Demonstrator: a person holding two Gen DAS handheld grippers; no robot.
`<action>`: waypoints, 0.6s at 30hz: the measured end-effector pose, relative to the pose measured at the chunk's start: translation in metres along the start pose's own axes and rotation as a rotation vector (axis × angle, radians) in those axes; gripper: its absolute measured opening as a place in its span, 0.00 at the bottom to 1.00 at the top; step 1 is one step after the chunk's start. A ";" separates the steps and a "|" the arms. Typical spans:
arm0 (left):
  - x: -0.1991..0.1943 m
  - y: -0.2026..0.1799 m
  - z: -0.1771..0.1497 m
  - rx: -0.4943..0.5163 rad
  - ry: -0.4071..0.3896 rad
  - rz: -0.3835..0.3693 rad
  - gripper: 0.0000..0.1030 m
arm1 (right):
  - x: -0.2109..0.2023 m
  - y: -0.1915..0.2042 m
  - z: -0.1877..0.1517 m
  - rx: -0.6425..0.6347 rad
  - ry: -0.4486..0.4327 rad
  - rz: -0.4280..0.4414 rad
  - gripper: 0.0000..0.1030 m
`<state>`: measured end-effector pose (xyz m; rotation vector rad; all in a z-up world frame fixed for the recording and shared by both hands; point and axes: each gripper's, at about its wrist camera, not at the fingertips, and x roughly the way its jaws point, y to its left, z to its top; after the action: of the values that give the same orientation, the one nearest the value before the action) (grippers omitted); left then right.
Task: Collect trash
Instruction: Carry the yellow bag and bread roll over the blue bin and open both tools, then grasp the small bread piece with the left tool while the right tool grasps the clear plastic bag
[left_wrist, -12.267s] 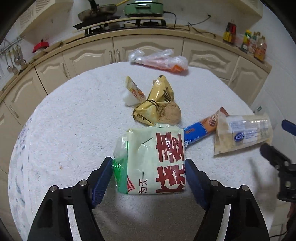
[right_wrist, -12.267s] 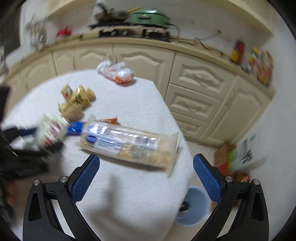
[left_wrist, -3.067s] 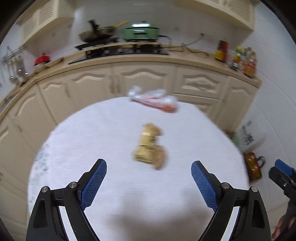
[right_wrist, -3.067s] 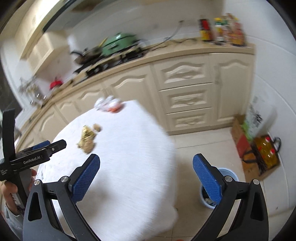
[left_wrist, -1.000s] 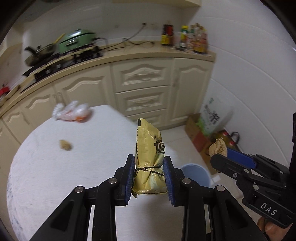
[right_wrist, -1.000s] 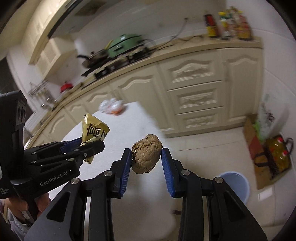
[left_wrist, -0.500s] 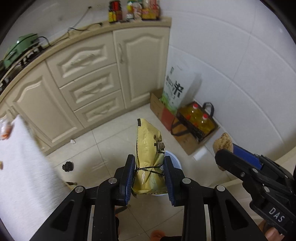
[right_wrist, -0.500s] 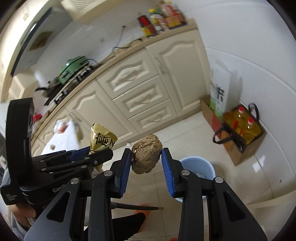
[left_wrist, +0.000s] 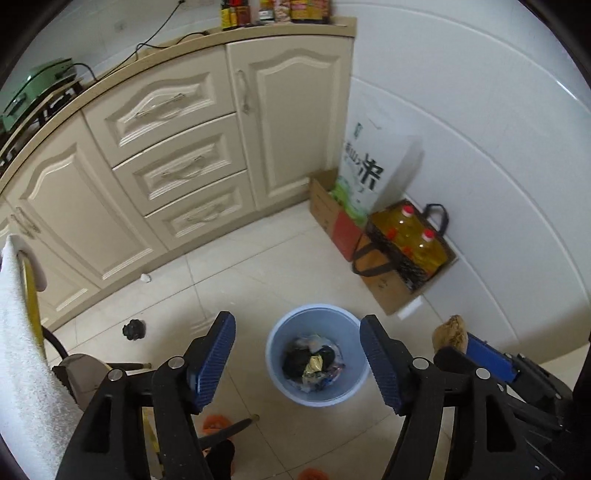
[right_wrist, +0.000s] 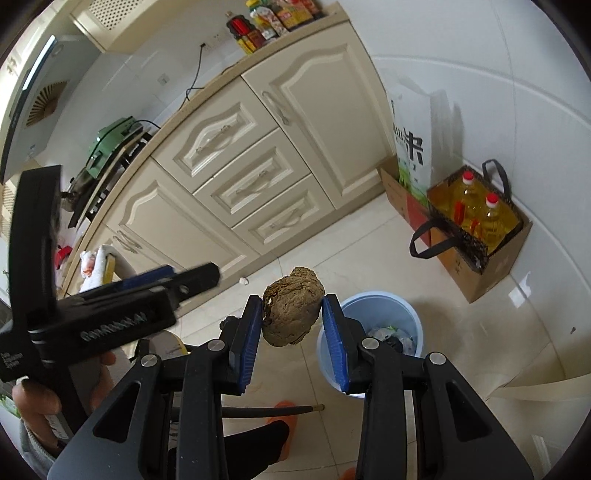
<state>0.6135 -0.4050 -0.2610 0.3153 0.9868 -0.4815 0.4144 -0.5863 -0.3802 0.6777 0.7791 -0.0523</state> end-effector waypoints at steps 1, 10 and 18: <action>-0.001 0.000 -0.003 -0.008 0.000 0.010 0.64 | 0.003 -0.001 0.000 0.001 0.005 0.001 0.33; -0.022 0.001 -0.018 -0.061 -0.024 0.099 0.65 | 0.026 0.012 0.001 -0.005 0.017 0.020 0.35; -0.068 0.014 -0.031 -0.113 -0.076 0.070 0.65 | 0.009 0.034 0.005 -0.034 -0.019 -0.006 0.57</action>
<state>0.5672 -0.3624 -0.2181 0.2274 0.9225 -0.3701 0.4340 -0.5607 -0.3651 0.6420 0.7625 -0.0509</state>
